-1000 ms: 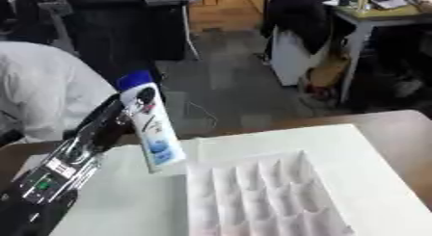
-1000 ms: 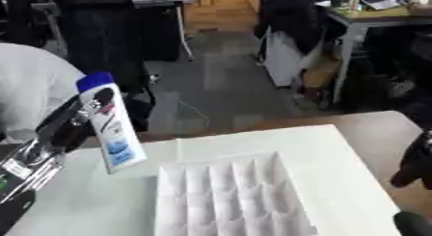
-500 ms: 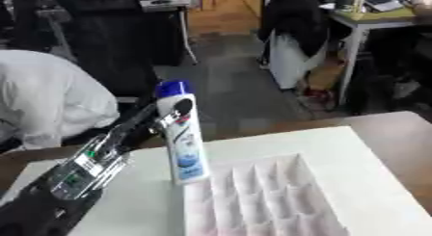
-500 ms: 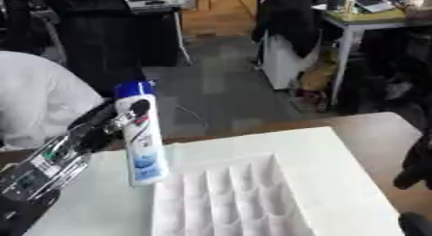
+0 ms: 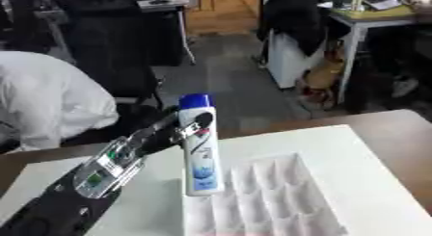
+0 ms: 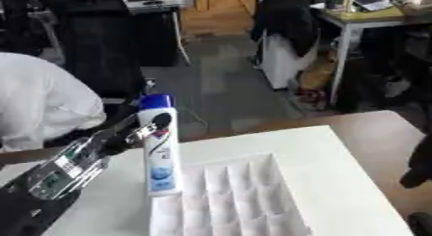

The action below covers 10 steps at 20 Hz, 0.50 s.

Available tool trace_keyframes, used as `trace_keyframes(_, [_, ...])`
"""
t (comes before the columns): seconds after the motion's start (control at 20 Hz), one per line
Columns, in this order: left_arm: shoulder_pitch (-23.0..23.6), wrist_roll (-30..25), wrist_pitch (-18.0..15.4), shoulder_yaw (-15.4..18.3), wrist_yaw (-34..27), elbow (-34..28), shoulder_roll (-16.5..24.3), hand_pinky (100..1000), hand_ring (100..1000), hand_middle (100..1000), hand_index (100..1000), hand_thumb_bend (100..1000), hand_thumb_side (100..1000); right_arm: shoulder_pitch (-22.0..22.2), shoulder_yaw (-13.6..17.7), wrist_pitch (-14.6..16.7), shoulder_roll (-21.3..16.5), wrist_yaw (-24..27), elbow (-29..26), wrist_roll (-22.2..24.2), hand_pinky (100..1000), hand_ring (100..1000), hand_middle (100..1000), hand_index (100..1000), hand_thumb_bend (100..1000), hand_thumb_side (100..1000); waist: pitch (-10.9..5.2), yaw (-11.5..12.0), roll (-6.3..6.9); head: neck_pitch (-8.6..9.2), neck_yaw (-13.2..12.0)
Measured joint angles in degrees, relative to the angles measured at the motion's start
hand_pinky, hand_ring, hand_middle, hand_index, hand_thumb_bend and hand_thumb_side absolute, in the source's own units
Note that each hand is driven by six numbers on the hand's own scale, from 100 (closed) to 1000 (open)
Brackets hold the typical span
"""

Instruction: Pick up objects on the table and place them in the box.

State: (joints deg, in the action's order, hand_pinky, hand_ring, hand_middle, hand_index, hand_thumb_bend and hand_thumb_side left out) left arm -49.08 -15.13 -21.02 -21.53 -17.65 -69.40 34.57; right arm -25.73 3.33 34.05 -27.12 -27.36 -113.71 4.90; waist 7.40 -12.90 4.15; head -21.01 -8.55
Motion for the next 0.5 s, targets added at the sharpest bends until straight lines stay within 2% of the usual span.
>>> trace_keyframes(0.05, [0.0,-0.09,-0.15,-0.02,-0.54,0.17,-0.14,100,100,219,501,100,958,-0.13,0.0,0.0,0.0,0.02,0.0,0.02,287,389,243,468,333,812,0.0,-0.03,0.0,0.0,0.0])
trace_keyframes(0.1, [-0.02,-0.24,-0.26,-0.03,-1.04,0.22,-0.32,180,100,376,615,155,1000,-0.18,-0.01,0.03,0.01,0.03,0.0,0.07,287,389,243,468,333,813,0.0,-0.04,0.01,0.0,0.0])
trace_keyframes(0.15, [-0.07,-0.55,-0.4,-0.08,-1.48,0.29,-0.49,361,232,547,730,281,1000,-0.26,-0.01,0.07,0.06,0.04,0.0,0.12,287,389,243,468,332,813,0.0,-0.05,0.01,0.0,0.0])
trace_keyframes(0.2, [-0.16,-1.35,-0.44,-0.36,-1.79,0.3,-0.51,393,265,575,747,300,1000,-0.37,-0.01,0.09,0.18,0.07,0.0,0.16,287,389,243,468,332,813,0.0,-0.11,0.02,0.0,0.0])
trace_keyframes(0.25, [-0.25,-2.54,-0.4,-0.54,-2.0,0.3,-0.52,677,473,770,879,439,1000,-0.38,-0.01,0.11,0.25,0.14,0.0,0.22,288,389,244,468,328,816,0.0,-0.16,0.03,0.0,0.0])
trace_keyframes(0.35, [-0.4,-5.58,0.03,-0.73,-2.59,0.43,-0.53,814,583,872,950,533,1000,-0.39,-0.01,0.09,0.41,0.24,0.0,0.33,288,389,245,468,325,818,0.0,-0.21,0.1,0.0,0.0])
trace_keyframes(0.4, [-0.41,-7.05,0.24,-0.73,-3.04,0.54,-0.53,822,590,879,954,541,1000,-0.41,-0.01,0.09,0.41,0.27,0.0,0.33,288,389,245,468,325,819,0.0,-0.22,0.15,0.0,0.0])
trace_keyframes(0.45, [-0.41,-8.4,0.41,-0.73,-3.53,0.66,-0.55,864,637,924,987,616,1000,-0.41,-0.01,0.09,0.41,0.31,0.0,0.33,288,389,245,467,325,818,0.0,-0.24,0.19,0.0,0.0])
trace_keyframes(0.5, [-0.42,-9.6,0.54,-0.72,-4.02,0.83,-0.56,873,646,931,994,649,1000,-0.42,-0.01,0.09,0.41,0.37,0.0,0.33,288,389,245,468,326,818,0.0,-0.26,0.22,0.0,0.0])
